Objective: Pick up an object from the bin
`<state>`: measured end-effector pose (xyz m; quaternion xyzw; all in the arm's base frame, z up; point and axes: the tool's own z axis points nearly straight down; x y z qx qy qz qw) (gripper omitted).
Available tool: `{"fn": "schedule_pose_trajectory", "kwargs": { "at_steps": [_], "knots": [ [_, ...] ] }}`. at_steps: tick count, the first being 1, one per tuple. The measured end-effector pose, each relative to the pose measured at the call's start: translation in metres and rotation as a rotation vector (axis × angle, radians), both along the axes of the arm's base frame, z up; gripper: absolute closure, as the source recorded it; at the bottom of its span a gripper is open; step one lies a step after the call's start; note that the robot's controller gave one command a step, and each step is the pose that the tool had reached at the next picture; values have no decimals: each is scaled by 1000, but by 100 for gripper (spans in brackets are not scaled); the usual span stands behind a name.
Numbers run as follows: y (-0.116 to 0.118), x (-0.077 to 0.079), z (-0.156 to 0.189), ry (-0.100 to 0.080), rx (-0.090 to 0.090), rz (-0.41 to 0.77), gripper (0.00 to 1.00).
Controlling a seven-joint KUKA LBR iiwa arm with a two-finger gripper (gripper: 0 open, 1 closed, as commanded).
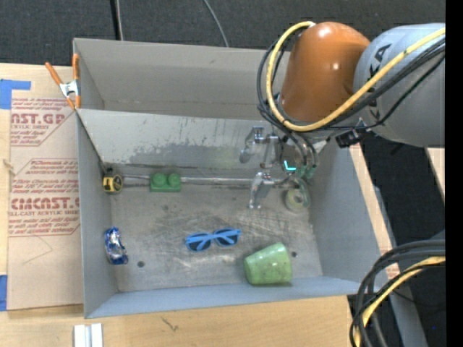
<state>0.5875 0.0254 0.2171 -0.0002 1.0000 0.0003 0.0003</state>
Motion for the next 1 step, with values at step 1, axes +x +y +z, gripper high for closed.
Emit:
{"fn": "schedule_pose_trajectory", "kwargs": {
  "at_steps": [1],
  "knots": [
    [25,-19,-138,-1,2,-40,0]
  ]
}}
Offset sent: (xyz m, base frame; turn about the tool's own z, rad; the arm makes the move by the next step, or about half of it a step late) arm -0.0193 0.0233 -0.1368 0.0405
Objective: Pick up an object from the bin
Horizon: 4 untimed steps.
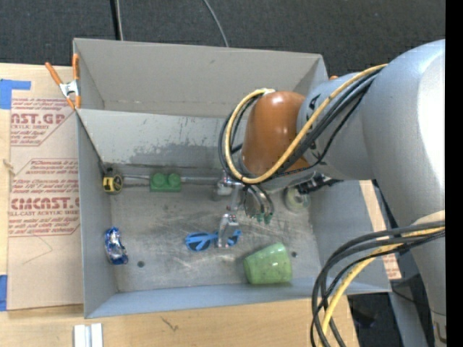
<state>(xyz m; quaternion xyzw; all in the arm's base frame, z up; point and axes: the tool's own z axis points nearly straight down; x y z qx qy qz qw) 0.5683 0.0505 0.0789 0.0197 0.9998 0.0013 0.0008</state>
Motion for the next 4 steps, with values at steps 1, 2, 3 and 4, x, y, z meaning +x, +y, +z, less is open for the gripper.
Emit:
{"fn": "schedule_pose_trajectory", "kwargs": {
  "at_steps": [1,2,3,4],
  "knots": [
    [27,-6,-4,-13,-2,-142,0],
    [29,-6,-2,-10,1,-141,100],
    [29,-16,102,-6,0,-145,100],
    [32,-6,157,-6,-2,-45,100]
  ]
}}
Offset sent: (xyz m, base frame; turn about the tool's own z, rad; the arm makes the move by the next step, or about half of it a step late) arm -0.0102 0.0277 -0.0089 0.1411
